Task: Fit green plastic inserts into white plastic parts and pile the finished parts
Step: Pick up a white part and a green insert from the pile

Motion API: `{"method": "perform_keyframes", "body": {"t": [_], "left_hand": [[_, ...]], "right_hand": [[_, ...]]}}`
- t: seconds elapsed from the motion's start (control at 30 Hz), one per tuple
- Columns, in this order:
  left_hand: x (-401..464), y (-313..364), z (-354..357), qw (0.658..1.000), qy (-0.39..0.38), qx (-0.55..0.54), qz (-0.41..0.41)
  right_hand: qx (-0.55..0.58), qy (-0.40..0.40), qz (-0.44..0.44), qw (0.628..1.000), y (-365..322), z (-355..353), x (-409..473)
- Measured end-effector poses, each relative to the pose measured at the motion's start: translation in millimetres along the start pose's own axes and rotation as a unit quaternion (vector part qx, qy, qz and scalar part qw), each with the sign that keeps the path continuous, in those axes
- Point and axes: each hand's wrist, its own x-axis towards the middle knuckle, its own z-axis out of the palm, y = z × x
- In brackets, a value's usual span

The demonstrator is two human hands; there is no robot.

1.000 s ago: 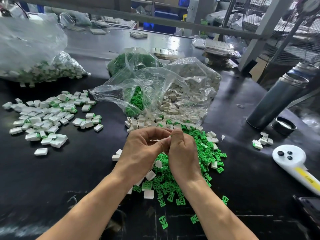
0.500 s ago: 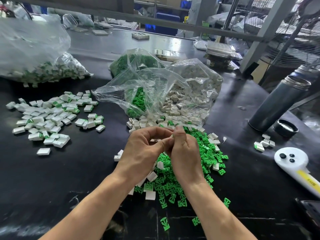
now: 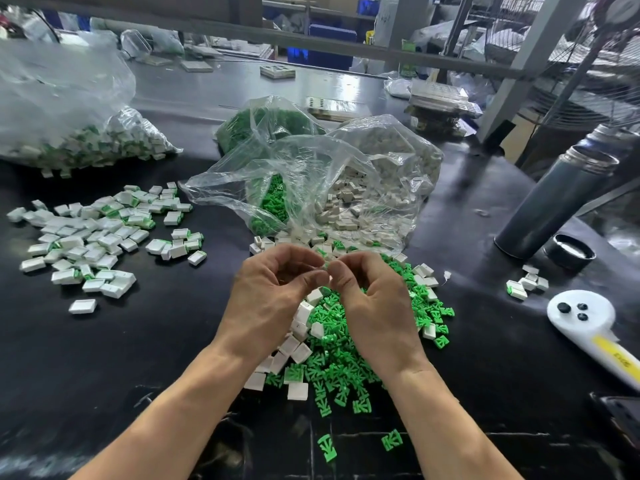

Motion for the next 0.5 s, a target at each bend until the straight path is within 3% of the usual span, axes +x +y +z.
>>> {"method": "perform_keyframes", "body": {"t": [0.17, 0.33, 0.5], "left_hand": [[8.9, -7.9, -24.4, 0.987, 0.019, 0.158, 0.006], [24.4, -20.4, -65.9, 0.907, 0.137, 0.398, -0.011], [34.1, -26.0, -90.1, 0.852, 0.238, 0.464, -0.048]], "right_hand": [[-0.026, 0.056, -0.002, 0.998, 3.1, -4.7, 2.6], [-0.028, 0.094, 0.027, 0.995, 10.1, -15.0, 7.5], [-0.073, 0.095, 0.047, 0.992, 13.9, -21.9, 9.1]]}}
